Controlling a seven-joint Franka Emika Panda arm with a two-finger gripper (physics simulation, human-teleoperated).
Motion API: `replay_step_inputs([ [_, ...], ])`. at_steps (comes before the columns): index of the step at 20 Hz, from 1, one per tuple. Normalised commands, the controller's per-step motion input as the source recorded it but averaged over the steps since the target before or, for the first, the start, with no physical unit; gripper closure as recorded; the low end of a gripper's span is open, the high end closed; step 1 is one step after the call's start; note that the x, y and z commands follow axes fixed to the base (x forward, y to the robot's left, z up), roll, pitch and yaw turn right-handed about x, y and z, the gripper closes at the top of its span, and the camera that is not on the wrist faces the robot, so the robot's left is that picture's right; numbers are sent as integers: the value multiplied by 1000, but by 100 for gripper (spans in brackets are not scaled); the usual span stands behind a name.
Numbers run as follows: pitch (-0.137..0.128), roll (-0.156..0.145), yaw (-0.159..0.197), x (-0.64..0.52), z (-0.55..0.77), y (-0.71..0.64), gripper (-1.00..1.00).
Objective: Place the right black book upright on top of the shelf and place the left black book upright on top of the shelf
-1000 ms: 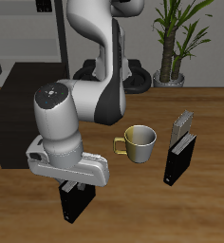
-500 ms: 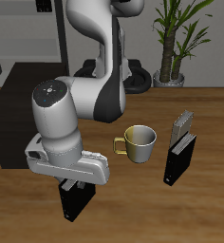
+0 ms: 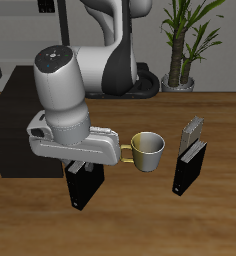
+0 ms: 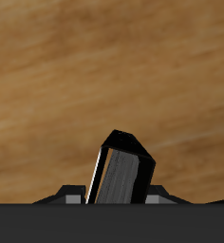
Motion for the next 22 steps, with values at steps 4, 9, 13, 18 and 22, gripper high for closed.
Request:
replay_step_inputs([
  [4,-22,14,18,-267,603,87,100],
  [9,-38,15,33,-481,728,125,100],
  [13,-5,1,3,-411,431,50,100],
  [18,-50,29,25,-503,428,-33,100],
  [22,-23,-22,-11,-494,405,-102,100],
])
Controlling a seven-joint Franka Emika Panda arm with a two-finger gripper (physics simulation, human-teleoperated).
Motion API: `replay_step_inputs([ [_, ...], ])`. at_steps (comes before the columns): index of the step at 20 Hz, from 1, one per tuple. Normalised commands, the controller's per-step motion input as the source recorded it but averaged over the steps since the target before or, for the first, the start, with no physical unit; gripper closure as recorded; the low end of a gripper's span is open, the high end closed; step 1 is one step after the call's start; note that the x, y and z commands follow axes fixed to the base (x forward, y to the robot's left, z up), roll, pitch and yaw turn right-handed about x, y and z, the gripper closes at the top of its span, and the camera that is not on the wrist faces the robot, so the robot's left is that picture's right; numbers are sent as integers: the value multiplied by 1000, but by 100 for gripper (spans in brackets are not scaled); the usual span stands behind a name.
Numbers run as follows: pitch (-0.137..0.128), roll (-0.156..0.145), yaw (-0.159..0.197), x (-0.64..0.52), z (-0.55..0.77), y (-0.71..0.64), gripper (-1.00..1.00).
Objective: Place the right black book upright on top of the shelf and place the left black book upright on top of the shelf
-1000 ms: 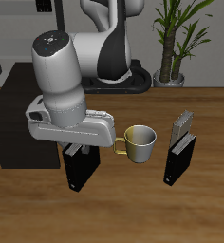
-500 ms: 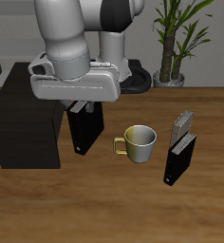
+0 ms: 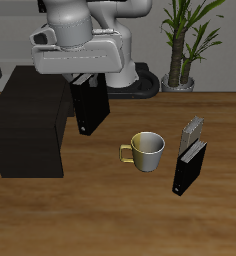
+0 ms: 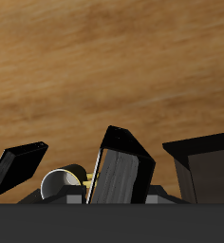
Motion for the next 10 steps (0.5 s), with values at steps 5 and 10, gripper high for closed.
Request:
replay_step_inputs([
  [5,-48,-24,13,-452,324,-54,100],
  [10,-29,-45,6,-435,246,-100,100],
])
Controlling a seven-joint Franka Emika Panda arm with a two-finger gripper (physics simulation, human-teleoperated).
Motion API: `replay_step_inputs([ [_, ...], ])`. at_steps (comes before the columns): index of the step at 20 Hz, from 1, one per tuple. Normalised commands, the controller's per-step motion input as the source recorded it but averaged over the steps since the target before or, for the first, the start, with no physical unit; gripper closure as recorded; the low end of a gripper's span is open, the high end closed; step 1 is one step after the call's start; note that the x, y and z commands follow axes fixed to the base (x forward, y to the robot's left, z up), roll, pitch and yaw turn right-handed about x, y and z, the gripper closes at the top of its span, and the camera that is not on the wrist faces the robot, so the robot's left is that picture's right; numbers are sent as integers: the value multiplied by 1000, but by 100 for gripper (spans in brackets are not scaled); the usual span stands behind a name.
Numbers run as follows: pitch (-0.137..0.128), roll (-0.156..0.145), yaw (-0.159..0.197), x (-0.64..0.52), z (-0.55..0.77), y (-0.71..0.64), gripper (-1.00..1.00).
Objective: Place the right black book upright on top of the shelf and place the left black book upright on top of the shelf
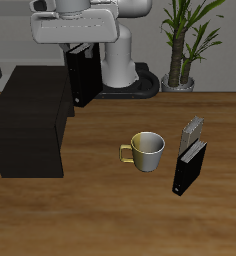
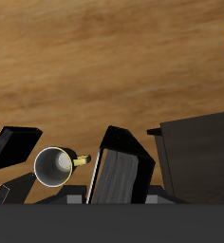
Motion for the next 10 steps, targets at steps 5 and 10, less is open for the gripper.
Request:
replay_step_inputs([
  [5,-48,46,33,-541,295,-193,100],
  [10,21,24,-5,-426,246,-271,100],
])
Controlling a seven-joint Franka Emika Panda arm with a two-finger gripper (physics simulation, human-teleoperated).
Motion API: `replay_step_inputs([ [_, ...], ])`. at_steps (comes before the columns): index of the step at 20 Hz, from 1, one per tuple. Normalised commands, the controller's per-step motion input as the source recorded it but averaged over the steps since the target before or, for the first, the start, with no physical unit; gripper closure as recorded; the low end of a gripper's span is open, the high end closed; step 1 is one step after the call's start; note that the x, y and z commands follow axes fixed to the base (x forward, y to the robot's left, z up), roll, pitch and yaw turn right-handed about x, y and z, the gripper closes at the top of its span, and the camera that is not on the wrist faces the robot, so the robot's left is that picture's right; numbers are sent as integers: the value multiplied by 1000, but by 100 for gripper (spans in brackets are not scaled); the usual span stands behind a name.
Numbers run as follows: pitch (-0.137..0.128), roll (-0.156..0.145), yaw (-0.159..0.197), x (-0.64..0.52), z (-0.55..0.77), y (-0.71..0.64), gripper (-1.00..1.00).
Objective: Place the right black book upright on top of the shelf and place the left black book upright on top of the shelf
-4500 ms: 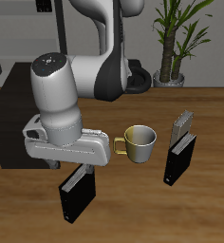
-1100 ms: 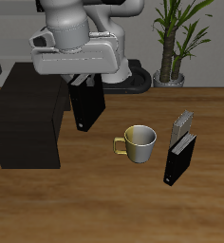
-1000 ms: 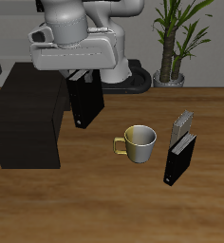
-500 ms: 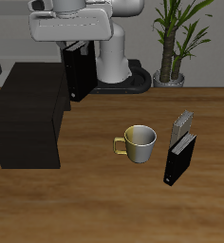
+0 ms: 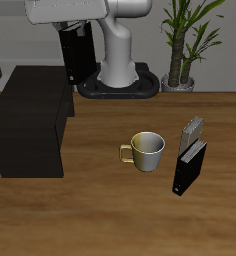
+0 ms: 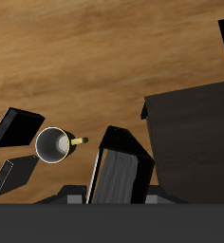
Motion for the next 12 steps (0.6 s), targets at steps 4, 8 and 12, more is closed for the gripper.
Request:
replay_step_inputs([
  [4,-9,27,32,-375,147,-184,100],
  [8,19,64,31,-288,69,-89,100],
  [12,15,-26,28,-256,118,-372,100],
])
